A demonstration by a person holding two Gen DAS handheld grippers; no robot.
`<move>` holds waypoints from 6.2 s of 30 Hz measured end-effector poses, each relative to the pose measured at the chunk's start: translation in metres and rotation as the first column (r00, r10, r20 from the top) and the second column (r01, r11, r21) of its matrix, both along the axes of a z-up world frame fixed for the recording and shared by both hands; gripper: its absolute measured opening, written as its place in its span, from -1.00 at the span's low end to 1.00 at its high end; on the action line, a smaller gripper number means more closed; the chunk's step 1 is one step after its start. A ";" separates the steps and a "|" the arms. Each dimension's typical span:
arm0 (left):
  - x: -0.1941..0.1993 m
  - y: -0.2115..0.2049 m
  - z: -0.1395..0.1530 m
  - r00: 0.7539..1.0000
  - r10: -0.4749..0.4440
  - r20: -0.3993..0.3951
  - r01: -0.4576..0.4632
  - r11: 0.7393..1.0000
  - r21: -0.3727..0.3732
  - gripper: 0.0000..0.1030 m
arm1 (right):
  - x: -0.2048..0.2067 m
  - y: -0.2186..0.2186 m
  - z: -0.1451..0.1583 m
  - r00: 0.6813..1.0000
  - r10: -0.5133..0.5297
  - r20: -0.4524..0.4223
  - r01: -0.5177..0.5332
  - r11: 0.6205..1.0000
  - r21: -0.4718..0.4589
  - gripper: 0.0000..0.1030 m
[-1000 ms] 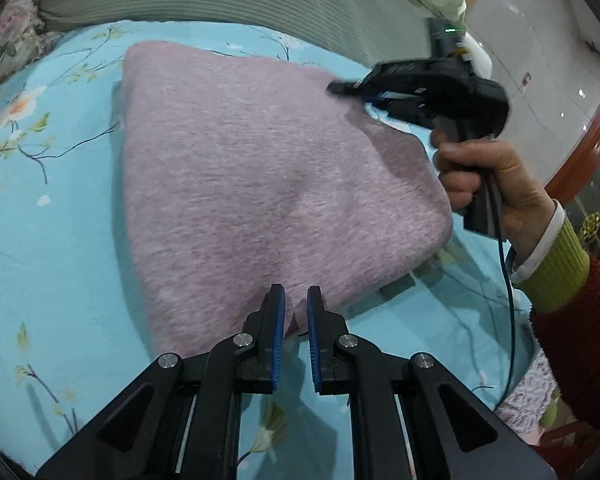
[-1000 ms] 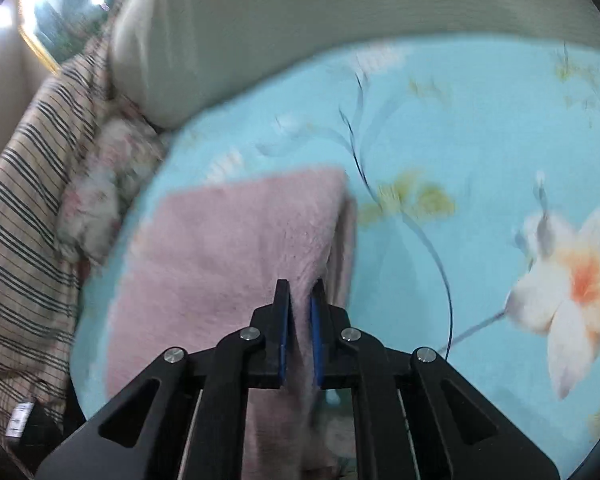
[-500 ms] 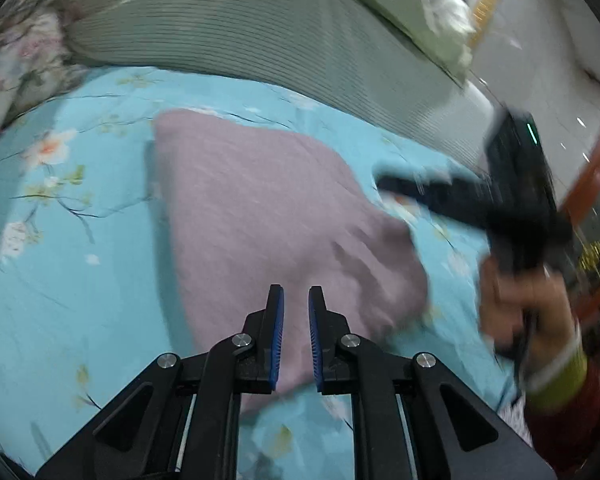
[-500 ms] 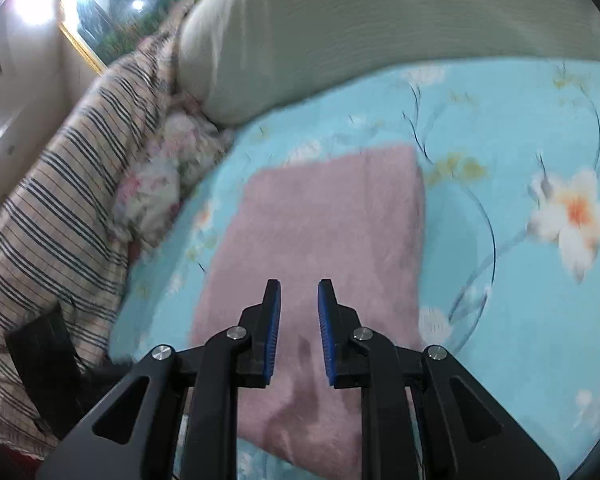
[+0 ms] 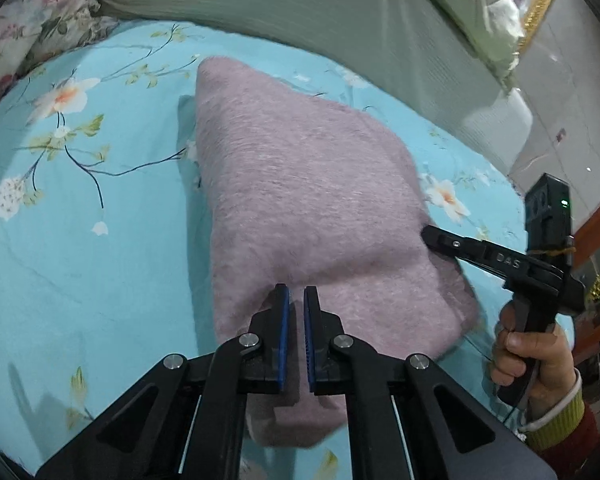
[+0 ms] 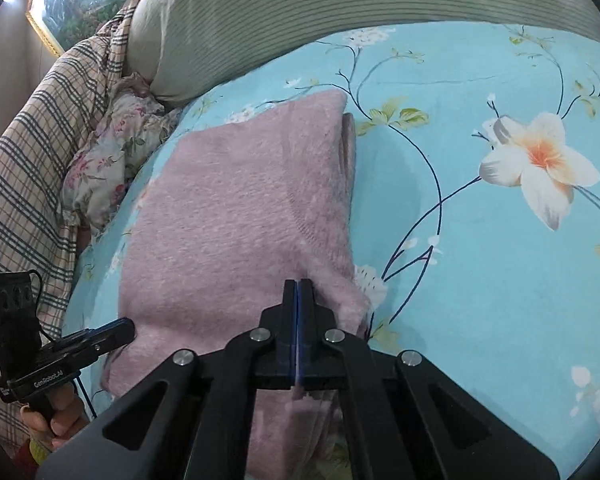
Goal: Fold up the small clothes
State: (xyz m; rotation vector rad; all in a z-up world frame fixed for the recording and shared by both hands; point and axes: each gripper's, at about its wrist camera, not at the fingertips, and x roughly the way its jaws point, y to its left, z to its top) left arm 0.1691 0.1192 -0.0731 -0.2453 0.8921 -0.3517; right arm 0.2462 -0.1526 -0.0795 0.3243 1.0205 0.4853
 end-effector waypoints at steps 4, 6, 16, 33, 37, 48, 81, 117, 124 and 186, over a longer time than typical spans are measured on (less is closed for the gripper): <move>-0.032 -0.003 0.014 0.998 -0.057 0.039 0.058 0.998 -0.026 -0.87 | -0.036 0.010 0.028 0.994 0.096 0.045 -0.097 0.995 0.033 -0.93; -0.049 -0.007 0.015 0.995 -0.087 0.048 0.087 0.996 -0.011 -0.87 | -0.054 0.014 0.029 0.989 0.139 0.040 -0.140 0.990 0.025 -0.93; -0.059 -0.006 -0.019 0.998 -0.059 -0.031 0.060 0.998 0.016 -0.88 | -0.065 0.002 -0.010 0.995 0.084 -0.049 -0.087 0.994 -0.060 -0.94; 0.048 0.030 0.023 0.987 0.161 -0.025 -0.160 0.987 0.030 -0.14 | 0.075 -0.022 0.024 0.998 -0.060 0.026 0.058 0.996 0.071 0.07; 0.071 0.030 0.023 0.983 0.180 -0.027 -0.180 0.984 0.013 -0.14 | 0.132 -0.014 -0.002 0.997 -0.049 -0.058 0.053 0.995 0.083 -0.04; 0.098 0.021 0.009 0.981 0.188 -0.053 -0.186 0.982 0.037 -0.09 | 0.143 -0.013 -0.032 0.992 -0.097 -0.079 0.104 0.990 0.095 -0.84; 0.097 0.006 0.027 0.995 0.100 -0.018 -0.099 0.995 0.030 -0.95 | 0.073 0.015 0.013 1.000 -0.020 -0.006 0.020 0.999 0.050 -0.84; -0.045 -0.014 -0.020 0.998 0.052 -0.036 -0.047 0.991 0.122 -0.95 | -0.069 0.003 -0.003 0.999 0.040 -0.014 -0.042 0.983 -0.180 -0.83; -0.072 -0.014 -0.010 0.995 0.099 -0.009 -0.096 0.982 0.162 -0.85 | -0.096 0.008 0.010 0.999 0.050 -0.021 -0.053 0.983 -0.174 -0.73; -0.101 -0.017 0.030 0.978 0.190 0.087 -0.208 0.845 0.493 0.63 | -0.149 0.016 0.064 0.989 0.131 0.062 -0.119 0.977 -0.175 0.87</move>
